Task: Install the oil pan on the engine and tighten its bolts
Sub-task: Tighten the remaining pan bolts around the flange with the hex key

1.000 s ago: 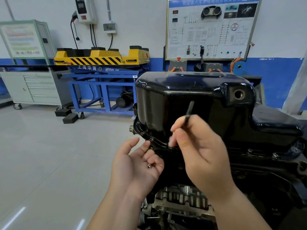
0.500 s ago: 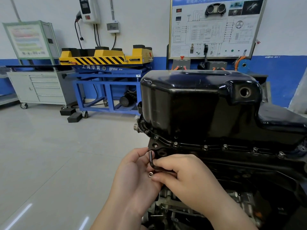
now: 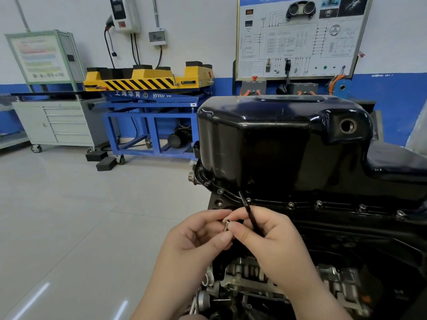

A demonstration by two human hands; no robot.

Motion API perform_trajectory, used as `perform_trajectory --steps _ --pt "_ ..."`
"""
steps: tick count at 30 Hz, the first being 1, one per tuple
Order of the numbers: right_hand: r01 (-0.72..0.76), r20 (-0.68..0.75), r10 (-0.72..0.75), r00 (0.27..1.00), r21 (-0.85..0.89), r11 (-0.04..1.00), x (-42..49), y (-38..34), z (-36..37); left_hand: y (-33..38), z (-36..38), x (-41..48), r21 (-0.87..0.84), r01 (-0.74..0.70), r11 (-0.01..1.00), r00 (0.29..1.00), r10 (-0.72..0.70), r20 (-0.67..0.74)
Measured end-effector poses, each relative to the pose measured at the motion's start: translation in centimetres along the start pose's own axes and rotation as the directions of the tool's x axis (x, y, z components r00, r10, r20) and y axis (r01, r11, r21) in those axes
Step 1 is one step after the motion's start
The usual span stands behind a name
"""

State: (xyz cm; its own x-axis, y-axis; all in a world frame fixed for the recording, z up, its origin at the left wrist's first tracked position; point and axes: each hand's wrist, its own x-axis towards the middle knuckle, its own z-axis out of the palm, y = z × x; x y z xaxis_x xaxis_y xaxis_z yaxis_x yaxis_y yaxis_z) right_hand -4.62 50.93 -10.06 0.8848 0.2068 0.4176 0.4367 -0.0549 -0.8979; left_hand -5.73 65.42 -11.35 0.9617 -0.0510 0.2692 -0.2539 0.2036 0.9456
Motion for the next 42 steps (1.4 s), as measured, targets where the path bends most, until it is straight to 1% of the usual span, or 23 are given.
perform_trajectory --steps 2,4,7,10,13,15,18,25,29,32,37,42 --pt "-0.001 0.006 0.001 1.0 -0.002 1.0 0.0 -0.1 0.2 0.3 -0.3 0.3 0.049 -0.022 0.999 1.0 0.022 0.003" --pt "0.007 0.006 -0.006 1.0 -0.04 0.999 0.1 0.0 0.3 0.6 -0.6 1.0 0.121 -0.03 0.992 0.999 0.034 -0.034" --pt "-0.014 -0.056 0.013 0.998 -0.012 1.0 0.2 -0.1 -0.1 0.6 -1.2 2.9 0.261 -0.021 0.965 0.99 0.056 -0.127" --pt "0.006 -0.124 -0.011 0.992 -0.04 0.999 0.1 -0.2 -0.5 1.0 -1.7 5.0 0.344 -0.039 0.938 0.982 0.1 -0.162" --pt "0.022 -0.172 -0.04 0.984 -0.107 0.994 0.0 -0.3 -1.0 0.7 -1.9 6.9 0.338 -0.037 0.94 0.966 0.12 -0.229" --pt "0.019 -0.191 -0.047 0.98 -0.144 0.989 -0.2 -0.4 -1.3 0.2 -1.8 8.0 0.347 0.011 0.938 0.955 0.093 -0.281" --pt "0.009 -0.196 -0.043 0.98 -0.173 0.985 -0.3 -0.7 -1.7 -0.5 -1.5 8.9 0.274 0.054 0.96 0.938 0.044 -0.343" --pt "0.009 -0.188 -0.041 0.981 -0.164 0.986 -0.6 -0.9 -2.4 -1.1 -0.6 9.3 0.153 0.062 0.986 0.936 -0.004 -0.351" --pt "-0.007 -0.199 -0.017 0.98 -0.121 0.993 -0.6 -0.7 -2.5 -1.2 -0.7 9.4 0.17 0.063 0.983 0.93 0.004 -0.369" --pt "-0.015 -0.221 -0.008 0.975 -0.103 0.995 -0.6 -0.8 -2.6 -1.4 -0.8 9.5 0.226 0.058 0.972 0.925 0.033 -0.379" --pt "0.028 -0.266 -0.044 0.963 -0.066 0.997 -0.5 -1.1 -3.0 -1.5 -1.1 9.4 0.321 0.052 0.946 0.927 0.073 -0.368" --pt "0.043 -0.273 -0.058 0.96 -0.062 0.997 -0.4 -1.1 -3.2 -1.3 -1.1 9.1 0.386 0.045 0.921 0.936 0.096 -0.339"
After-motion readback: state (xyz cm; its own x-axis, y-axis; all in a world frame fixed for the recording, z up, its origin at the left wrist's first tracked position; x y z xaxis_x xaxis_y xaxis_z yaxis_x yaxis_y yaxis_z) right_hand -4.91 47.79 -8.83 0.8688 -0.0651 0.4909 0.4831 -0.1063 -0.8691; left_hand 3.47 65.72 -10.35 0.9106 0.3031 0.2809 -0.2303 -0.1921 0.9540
